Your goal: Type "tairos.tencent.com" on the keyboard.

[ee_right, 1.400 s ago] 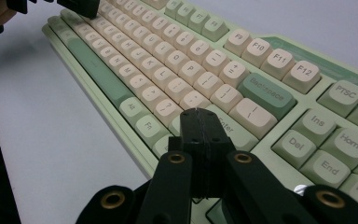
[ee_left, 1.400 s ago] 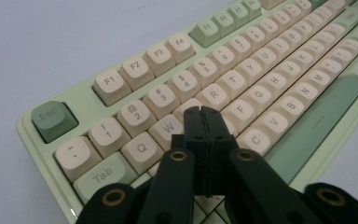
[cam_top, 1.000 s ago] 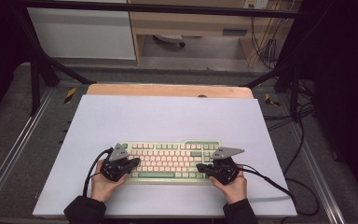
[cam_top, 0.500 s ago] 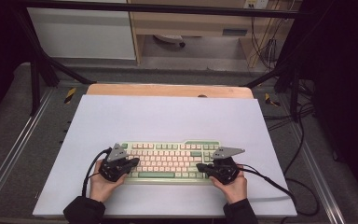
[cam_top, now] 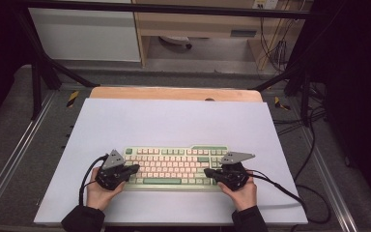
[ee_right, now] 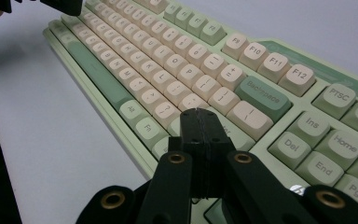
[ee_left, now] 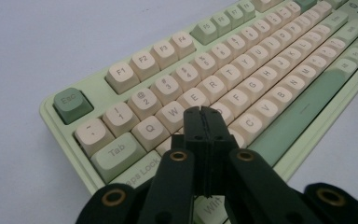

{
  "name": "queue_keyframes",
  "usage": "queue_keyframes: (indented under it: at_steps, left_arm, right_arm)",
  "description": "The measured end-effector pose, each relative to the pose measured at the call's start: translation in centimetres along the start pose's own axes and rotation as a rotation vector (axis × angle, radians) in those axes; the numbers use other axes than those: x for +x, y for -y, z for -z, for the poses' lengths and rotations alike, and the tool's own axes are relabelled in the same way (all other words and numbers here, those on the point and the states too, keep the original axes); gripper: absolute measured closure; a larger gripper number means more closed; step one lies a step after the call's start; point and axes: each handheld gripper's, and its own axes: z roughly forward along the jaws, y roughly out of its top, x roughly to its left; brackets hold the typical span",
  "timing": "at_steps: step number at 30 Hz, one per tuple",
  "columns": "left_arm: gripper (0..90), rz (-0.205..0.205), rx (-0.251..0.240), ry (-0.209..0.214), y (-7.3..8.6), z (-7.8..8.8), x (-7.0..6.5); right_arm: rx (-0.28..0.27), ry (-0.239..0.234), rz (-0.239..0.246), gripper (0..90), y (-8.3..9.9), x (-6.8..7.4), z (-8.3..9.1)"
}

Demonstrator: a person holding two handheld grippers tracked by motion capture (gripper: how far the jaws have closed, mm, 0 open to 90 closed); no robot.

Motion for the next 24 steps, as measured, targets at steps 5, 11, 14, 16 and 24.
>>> queue_keyframes:
  at_steps: [5,11,14,16,24]
  left_arm:
    - [90.0,0.005,-0.005,-0.002,0.21,0.38,0.12]
    - [90.0,0.009,-0.004,-0.001,0.37,0.62,0.21]
    - [90.0,0.010,-0.007,-0.003,0.41,0.75,0.25]
    - [90.0,0.012,-0.008,-0.002,0.41,0.78,0.26]
    - [90.0,0.013,-0.008,-0.002,0.45,0.81,0.29]
  right_arm:
    - [-0.002,-0.003,-0.003,90.0,-0.05,0.03,-0.01]
    - [-0.002,-0.006,-0.003,90.0,-0.14,0.08,-0.02]
    - [0.001,-0.006,-0.006,90.0,-0.25,0.23,-0.11]
    - [0.001,-0.009,-0.001,90.0,-0.33,0.29,-0.23]
    - [0.009,-0.017,0.010,90.0,-0.81,0.78,-0.87]
